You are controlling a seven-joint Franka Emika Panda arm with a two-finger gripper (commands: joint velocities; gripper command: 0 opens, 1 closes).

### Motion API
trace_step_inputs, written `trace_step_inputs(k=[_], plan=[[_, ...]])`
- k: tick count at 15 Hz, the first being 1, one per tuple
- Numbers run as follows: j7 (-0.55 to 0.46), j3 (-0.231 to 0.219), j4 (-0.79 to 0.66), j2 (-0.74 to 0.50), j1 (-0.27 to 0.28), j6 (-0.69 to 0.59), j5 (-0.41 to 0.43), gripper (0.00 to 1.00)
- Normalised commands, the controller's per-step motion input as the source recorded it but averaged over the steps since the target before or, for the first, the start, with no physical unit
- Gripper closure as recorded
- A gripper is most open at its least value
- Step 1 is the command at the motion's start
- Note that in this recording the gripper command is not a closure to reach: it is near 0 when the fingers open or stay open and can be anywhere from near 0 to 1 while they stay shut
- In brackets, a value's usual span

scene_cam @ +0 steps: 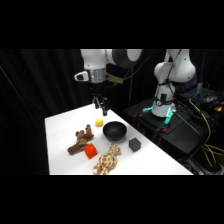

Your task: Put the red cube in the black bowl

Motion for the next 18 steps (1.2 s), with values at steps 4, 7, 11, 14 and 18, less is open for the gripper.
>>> trace_step_inputs(k=[4, 7, 11, 14, 18], plan=[[0.02, 0.029, 0.13, 0.10, 0.002, -0.01, -0.045, 0.00], [0.11, 0.026, 0.45, 0.41, 0.035, 0.03, -0.167, 0.00], [0.05, 0.012, 0.51, 0.49, 0.020, 0.13, -0.087, 0.00], [0.03, 0.021, 0.36, 0.35, -0.001, 0.20, 0.021, 0.00], [0.02, 0.059, 0.21, 0.22, -0.013, 0.21, 0.124, 0.00]])
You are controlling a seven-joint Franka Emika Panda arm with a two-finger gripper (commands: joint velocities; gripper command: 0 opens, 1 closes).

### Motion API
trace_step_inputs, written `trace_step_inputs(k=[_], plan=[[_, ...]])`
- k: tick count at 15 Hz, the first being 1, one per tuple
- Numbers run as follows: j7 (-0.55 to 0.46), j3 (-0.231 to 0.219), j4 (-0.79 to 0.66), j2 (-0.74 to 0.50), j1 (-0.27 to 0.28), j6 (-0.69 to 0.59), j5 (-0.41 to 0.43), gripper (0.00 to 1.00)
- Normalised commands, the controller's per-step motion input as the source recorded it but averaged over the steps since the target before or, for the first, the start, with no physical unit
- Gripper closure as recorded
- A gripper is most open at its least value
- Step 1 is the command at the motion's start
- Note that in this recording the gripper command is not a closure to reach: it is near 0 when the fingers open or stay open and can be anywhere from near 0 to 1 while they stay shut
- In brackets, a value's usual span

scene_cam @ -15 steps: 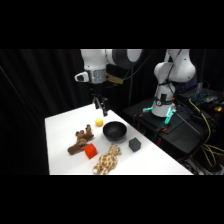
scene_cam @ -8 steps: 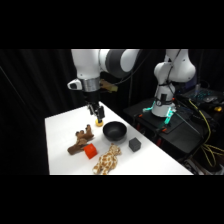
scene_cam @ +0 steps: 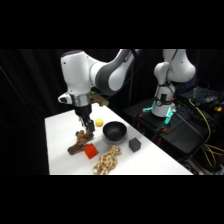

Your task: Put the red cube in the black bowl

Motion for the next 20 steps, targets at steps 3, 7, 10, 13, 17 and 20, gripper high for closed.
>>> trace_step_inputs(k=[3, 7, 10, 13, 17, 20], plan=[[0.05, 0.050, 0.15, 0.23, -0.004, 0.23, 0.123, 0.00], [0.02, 0.065, 0.13, 0.21, -0.009, 0.19, 0.147, 0.00], [0.02, 0.066, 0.13, 0.18, 0.006, 0.16, 0.130, 0.00], [0.01, 0.021, 0.17, 0.19, 0.007, 0.13, 0.080, 0.00], [0.00, -0.030, 0.19, 0.16, -0.013, 0.11, 0.029, 0.00], [-0.02, -0.009, 0.16, 0.10, -0.025, 0.07, 0.040, 0.00]])
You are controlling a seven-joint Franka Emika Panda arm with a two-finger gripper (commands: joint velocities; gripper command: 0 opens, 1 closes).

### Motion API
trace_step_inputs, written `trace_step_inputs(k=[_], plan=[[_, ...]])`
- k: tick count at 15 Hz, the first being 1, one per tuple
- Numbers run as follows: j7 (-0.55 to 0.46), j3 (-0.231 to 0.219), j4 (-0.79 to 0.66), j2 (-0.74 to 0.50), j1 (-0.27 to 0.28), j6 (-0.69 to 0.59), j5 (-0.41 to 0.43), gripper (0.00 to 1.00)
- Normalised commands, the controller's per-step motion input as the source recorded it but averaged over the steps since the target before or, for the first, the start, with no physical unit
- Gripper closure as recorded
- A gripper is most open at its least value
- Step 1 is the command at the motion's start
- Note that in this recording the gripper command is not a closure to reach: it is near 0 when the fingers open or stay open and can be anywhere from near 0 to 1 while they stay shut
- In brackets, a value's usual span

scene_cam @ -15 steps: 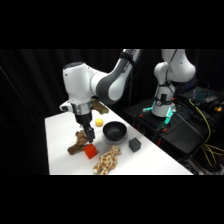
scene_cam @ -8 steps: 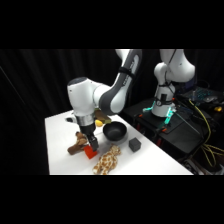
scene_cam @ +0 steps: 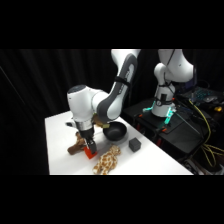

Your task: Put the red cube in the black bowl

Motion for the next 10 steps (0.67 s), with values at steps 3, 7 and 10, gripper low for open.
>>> trace_step_inputs(k=[3, 7, 10], plan=[[-0.03, 0.010, 0.17, 0.13, -0.020, 0.06, 0.049, 0.00], [-0.07, 0.022, 0.21, 0.19, -0.057, 0.04, 0.072, 0.00], [-0.11, 0.041, 0.23, 0.16, -0.078, -0.01, 0.095, 1.00]])
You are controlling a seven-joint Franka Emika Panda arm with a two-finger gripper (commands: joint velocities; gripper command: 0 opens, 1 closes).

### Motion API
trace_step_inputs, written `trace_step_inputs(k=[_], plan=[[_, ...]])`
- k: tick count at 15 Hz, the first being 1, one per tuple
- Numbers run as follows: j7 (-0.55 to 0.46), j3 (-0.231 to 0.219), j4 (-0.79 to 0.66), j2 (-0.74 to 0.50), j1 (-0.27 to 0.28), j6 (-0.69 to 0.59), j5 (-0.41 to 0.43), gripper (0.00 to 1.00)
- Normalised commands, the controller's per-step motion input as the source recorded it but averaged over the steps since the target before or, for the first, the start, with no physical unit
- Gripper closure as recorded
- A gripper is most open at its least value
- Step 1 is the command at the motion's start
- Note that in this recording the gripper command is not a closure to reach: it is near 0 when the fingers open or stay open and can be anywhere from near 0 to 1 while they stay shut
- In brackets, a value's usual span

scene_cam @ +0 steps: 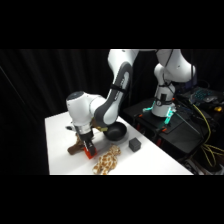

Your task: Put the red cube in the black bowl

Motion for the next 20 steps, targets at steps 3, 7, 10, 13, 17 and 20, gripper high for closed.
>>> trace_step_inputs(k=[3, 7, 10, 13, 17, 20], plan=[[-0.09, 0.044, 0.18, 0.07, -0.040, -0.04, 0.086, 1.00], [-0.01, -0.002, 0.05, -0.11, 0.026, -0.12, 0.041, 1.00], [0.09, -0.060, -0.10, -0.31, 0.090, -0.20, -0.004, 1.00], [0.13, -0.092, -0.19, -0.43, 0.093, -0.23, -0.023, 1.00], [0.10, -0.070, -0.35, -0.60, 0.071, -0.26, -0.017, 1.00], [0.04, -0.031, -0.60, -0.78, 0.046, -0.17, 0.002, 1.00]])
